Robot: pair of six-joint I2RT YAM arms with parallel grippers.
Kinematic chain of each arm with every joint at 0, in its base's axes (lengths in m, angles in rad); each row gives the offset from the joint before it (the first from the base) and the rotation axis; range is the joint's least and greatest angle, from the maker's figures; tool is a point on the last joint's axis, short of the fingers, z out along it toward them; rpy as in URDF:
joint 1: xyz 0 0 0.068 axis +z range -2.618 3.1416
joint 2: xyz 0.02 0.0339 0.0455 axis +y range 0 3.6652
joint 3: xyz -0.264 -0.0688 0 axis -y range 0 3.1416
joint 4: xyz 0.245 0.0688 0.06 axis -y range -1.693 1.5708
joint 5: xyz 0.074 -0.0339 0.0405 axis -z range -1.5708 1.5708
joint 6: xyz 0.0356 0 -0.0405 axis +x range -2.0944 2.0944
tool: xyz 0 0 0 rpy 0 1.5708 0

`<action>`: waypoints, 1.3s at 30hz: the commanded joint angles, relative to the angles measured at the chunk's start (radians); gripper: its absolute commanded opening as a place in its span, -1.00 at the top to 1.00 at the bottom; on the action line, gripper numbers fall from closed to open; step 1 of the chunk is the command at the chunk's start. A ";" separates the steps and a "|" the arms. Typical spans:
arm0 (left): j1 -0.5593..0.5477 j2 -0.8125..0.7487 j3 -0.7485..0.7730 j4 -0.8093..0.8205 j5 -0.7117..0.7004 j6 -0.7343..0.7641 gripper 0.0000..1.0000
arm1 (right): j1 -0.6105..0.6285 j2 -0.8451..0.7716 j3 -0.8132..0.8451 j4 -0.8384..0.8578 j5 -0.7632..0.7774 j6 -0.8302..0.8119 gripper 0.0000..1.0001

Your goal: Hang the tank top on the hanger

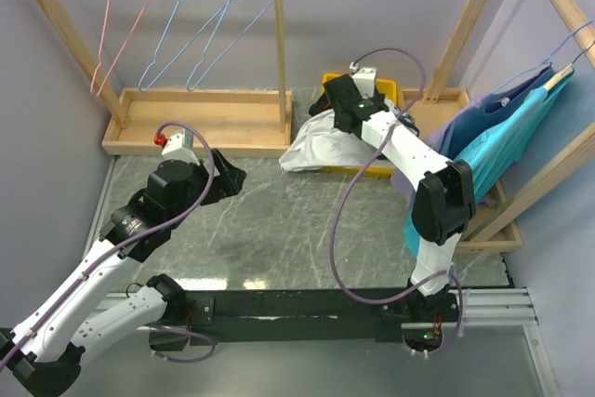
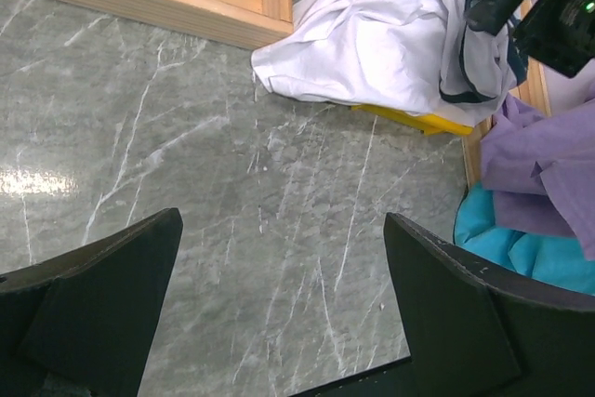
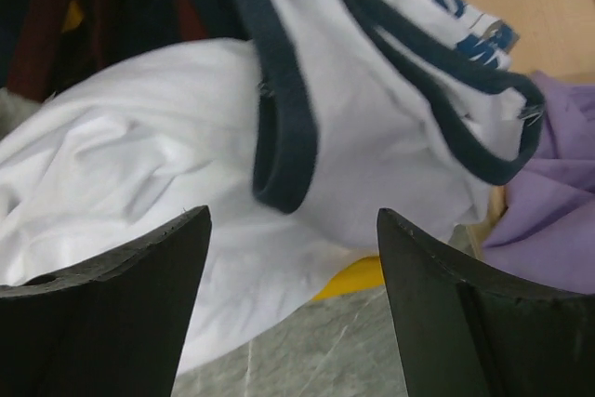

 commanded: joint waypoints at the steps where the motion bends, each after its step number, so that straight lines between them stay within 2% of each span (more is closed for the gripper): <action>1: -0.001 -0.027 -0.019 0.005 0.001 0.014 -0.94 | -0.055 0.006 0.071 -0.002 0.064 0.007 -0.54; 4: -0.001 -0.030 -0.026 0.013 0.005 0.016 -0.94 | -0.074 0.021 0.043 0.050 0.030 -0.017 -0.45; 7: -0.001 -0.023 -0.029 0.022 0.013 0.014 -0.93 | -0.086 0.069 0.103 0.032 -0.011 -0.040 -0.26; 9: -0.001 -0.021 -0.029 0.022 0.016 0.016 -0.94 | -0.085 0.094 0.152 0.010 -0.028 -0.059 0.13; 10: -0.001 -0.023 -0.032 0.023 0.013 0.016 -0.94 | -0.086 0.097 0.164 0.002 -0.029 -0.063 0.41; 11: -0.001 -0.027 -0.032 0.022 0.010 0.016 -0.94 | -0.086 0.094 0.187 -0.010 -0.028 -0.060 0.90; 12: -0.001 -0.027 -0.030 0.022 0.008 0.016 -0.94 | -0.086 0.086 0.199 -0.042 -0.026 -0.054 1.00; 17: -0.001 -0.021 -0.013 0.022 -0.001 0.023 -0.94 | -0.007 -0.070 0.282 -0.080 -0.023 -0.071 1.00; 22: -0.001 -0.010 0.011 0.029 0.005 0.025 -0.93 | 0.086 -0.144 0.544 -0.209 -0.046 -0.099 1.00; 28: -0.001 -0.012 0.052 0.014 -0.010 0.031 -0.94 | 0.225 -0.234 0.706 -0.269 -0.049 -0.123 1.00; 33: -0.001 -0.023 0.100 -0.030 -0.062 0.023 -0.94 | 0.358 -0.346 0.609 -0.229 -0.117 -0.093 1.00; 35: -0.001 -0.027 0.125 -0.050 -0.088 0.019 -0.93 | 0.446 -0.417 0.479 -0.197 -0.117 -0.081 1.00; 39: -0.001 -0.058 0.122 -0.076 -0.107 0.013 -0.94 | 0.485 -0.538 0.142 -0.050 -0.209 -0.030 1.00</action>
